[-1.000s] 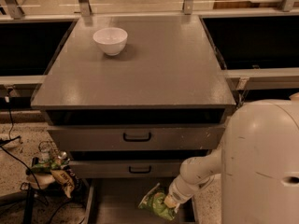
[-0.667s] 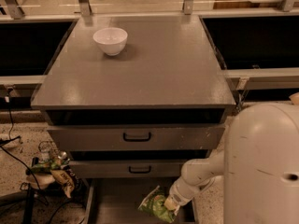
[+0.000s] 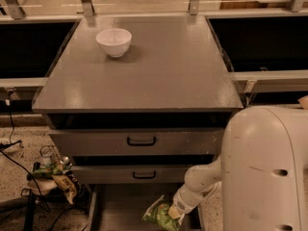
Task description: Place green jalapeno chip bag into bottom drawer
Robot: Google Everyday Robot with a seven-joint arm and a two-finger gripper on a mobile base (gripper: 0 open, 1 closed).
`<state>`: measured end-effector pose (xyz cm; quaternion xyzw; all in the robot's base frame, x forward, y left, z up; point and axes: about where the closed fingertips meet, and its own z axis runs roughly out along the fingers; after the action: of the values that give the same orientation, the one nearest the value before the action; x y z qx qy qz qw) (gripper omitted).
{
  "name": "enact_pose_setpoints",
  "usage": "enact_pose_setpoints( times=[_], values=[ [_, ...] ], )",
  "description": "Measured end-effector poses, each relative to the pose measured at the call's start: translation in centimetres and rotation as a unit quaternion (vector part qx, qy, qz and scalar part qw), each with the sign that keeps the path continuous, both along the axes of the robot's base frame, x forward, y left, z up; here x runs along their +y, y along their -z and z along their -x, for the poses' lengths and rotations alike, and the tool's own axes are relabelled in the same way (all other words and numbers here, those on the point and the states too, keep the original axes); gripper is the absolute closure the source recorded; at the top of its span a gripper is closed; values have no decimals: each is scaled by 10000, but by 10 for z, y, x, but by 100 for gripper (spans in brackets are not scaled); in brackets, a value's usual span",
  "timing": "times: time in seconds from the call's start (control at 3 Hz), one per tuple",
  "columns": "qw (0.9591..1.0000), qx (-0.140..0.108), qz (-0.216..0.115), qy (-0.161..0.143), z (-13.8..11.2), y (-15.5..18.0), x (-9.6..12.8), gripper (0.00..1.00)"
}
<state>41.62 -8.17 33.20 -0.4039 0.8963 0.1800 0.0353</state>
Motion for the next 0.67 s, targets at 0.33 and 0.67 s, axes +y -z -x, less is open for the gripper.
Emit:
enact_pose_setpoints(
  times=[0.33, 0.67],
  values=[
    [9997, 152, -154, 94, -11, 9, 4, 100],
    [9986, 351, -315, 223, -28, 21, 10, 100]
  ],
)
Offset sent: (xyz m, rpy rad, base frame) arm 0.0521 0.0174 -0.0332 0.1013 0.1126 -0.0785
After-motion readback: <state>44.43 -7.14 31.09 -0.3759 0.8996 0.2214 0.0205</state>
